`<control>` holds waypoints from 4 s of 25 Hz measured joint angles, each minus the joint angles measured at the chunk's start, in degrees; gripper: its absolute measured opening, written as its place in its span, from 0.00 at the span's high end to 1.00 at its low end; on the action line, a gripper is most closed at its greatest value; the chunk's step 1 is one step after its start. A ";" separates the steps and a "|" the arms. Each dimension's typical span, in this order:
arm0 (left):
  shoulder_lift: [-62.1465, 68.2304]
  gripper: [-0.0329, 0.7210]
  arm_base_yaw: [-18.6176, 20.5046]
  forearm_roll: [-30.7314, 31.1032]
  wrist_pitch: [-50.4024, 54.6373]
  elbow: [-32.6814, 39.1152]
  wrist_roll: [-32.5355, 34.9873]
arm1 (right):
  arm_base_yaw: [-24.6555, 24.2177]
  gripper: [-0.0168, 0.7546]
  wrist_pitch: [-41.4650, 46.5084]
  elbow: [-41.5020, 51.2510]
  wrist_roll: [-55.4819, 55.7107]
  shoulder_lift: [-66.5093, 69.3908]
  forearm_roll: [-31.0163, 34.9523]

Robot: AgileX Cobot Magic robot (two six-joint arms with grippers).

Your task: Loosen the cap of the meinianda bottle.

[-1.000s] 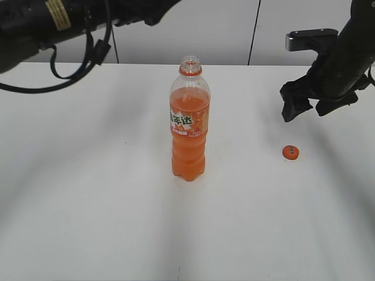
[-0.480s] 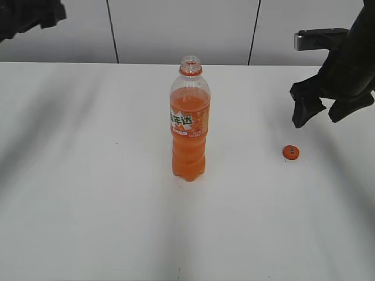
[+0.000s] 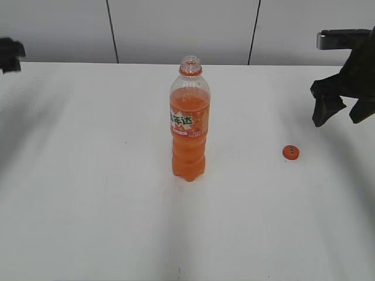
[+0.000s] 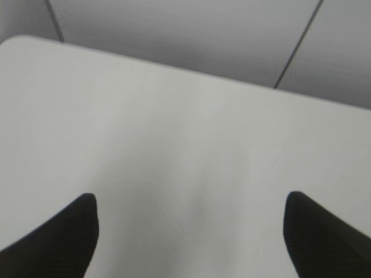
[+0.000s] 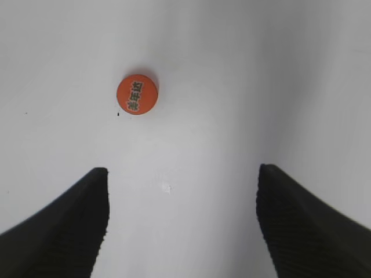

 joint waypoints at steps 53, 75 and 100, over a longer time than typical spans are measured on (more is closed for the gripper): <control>-41.64 0.17 2.65 -37.22 44.07 -8.27 51.56 | -4.02 0.21 11.81 6.20 0.67 -36.59 -3.52; -75.34 0.17 2.65 -42.46 38.13 18.89 51.74 | -4.02 0.21 7.61 29.59 0.45 -75.71 -3.62; -98.22 0.26 2.65 -44.68 46.80 31.66 53.85 | -4.02 0.22 7.51 42.41 -0.30 -104.57 0.25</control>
